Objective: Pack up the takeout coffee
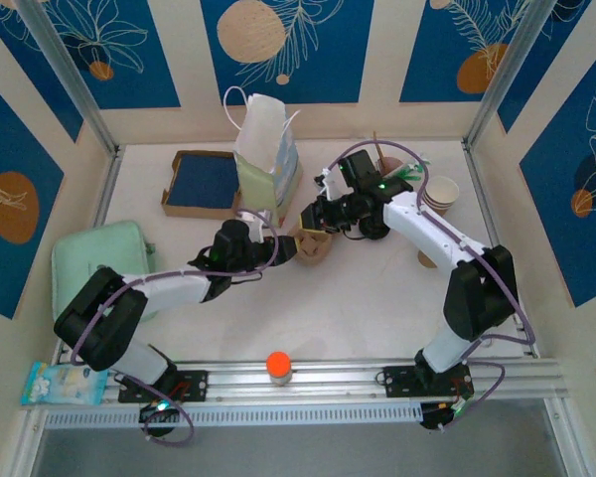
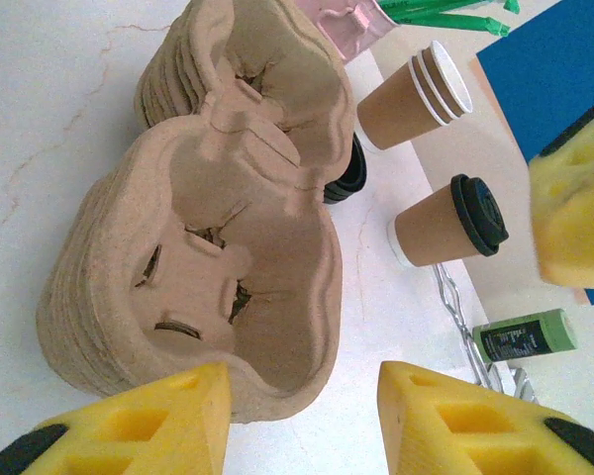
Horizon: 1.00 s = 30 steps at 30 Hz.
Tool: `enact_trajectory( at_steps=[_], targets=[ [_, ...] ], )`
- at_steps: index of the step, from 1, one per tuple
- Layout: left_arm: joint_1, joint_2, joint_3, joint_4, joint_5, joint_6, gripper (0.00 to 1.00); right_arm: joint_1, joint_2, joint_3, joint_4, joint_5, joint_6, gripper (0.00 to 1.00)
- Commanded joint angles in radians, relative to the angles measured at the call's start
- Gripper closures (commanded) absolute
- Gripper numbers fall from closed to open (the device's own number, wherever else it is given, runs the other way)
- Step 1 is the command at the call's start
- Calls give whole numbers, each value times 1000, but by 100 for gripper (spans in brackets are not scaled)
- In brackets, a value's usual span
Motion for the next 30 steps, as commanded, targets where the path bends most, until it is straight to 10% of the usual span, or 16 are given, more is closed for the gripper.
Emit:
enact_trajectory(
  at_steps=[1, 30],
  targets=[
    [14, -37, 3, -14, -12, 21, 57, 1, -70, -28, -44, 92, 20, 65],
    [51, -207, -4, -257, -70, 136, 56, -178, 58, -74, 24, 363, 137, 66]
  ],
)
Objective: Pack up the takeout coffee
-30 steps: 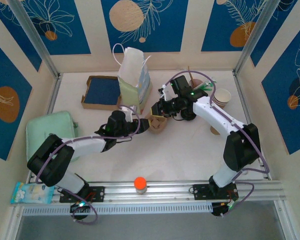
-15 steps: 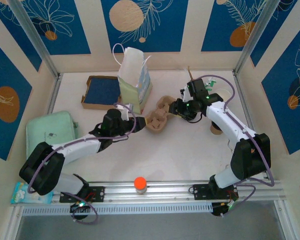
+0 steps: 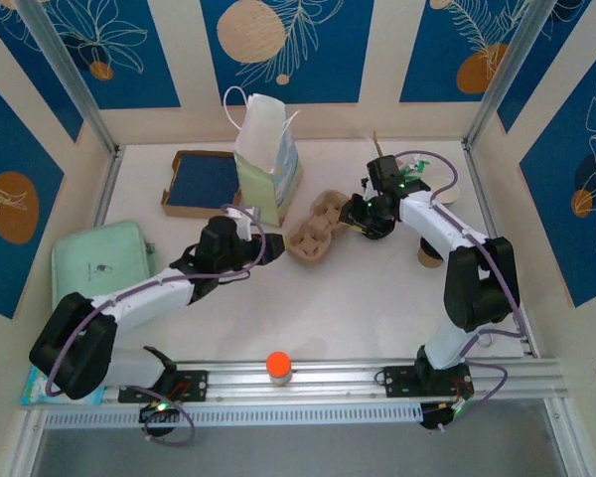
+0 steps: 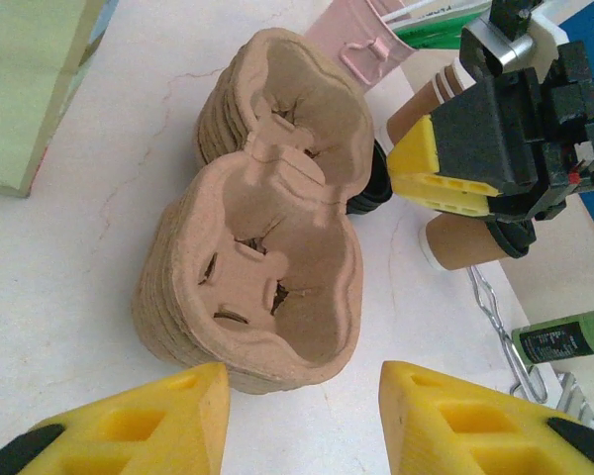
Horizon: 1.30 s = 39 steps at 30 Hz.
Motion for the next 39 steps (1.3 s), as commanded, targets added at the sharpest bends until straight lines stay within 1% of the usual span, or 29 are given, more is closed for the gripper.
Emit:
enact_trajectory(
  at_steps=[1, 15, 27, 39],
  targets=[
    [15, -29, -15, -23, -16, 26, 56, 11, 8, 30, -4, 40, 12, 66],
    [31, -53, -36, -26, -13, 24, 56, 13, 48, 78, -17, 53, 15, 66],
    [40, -62, -43, -27, -8, 23, 55, 12, 64, 88, -24, 94, 23, 66],
    [45, -77, -53, -30, -10, 22, 55, 12, 86, 98, -15, 88, 26, 66]
  ],
)
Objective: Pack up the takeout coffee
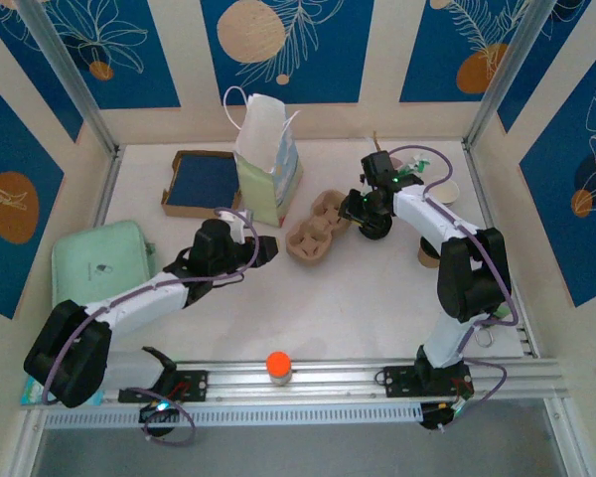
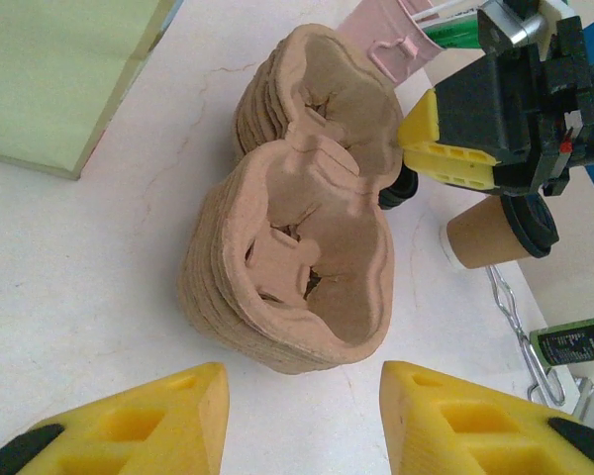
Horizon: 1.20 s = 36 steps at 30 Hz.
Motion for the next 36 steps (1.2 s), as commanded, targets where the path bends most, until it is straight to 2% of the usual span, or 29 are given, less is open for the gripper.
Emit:
enact_trajectory(
  at_steps=[1, 25, 32, 36],
  targets=[
    [15, -34, -15, -2, -5, 18, 55, 7, 14, 29, -9, -2, 15, 66],
    [29, -42, -25, 3, 2, 15, 55, 8, 9, 34, -5, -4, 14, 91],
    [31, -45, -26, 4, 2, 13, 55, 11, -4, 35, 0, -7, 16, 93],
    [32, -45, -27, 4, 4, 13, 55, 13, -14, 32, 6, -10, 22, 91]
  ],
)
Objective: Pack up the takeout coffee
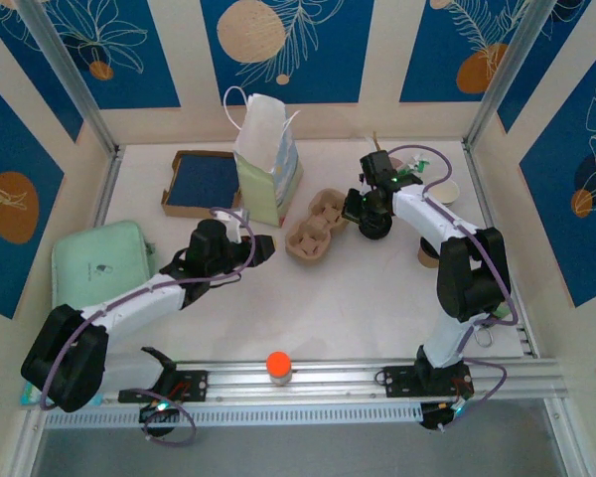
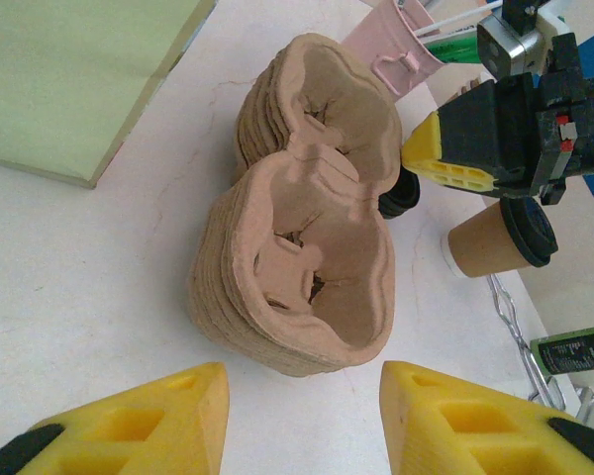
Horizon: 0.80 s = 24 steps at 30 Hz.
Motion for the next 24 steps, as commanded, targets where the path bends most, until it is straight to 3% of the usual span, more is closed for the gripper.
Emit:
enact_trajectory(
  at_steps=[1, 2, 8, 24],
  targets=[
    [15, -21, -15, 3, 3, 14, 55, 6, -16, 26, 1, -9, 15, 87],
    [14, -21, -15, 4, 3, 14, 55, 7, -17, 25, 1, -4, 16, 81],
    [16, -24, -18, 3, 5, 15, 55, 8, -5, 30, -8, 8, 16, 70],
    [23, -25, -23, 6, 8, 13, 55, 11, 31, 62, -12, 6, 12, 71]
  ],
)
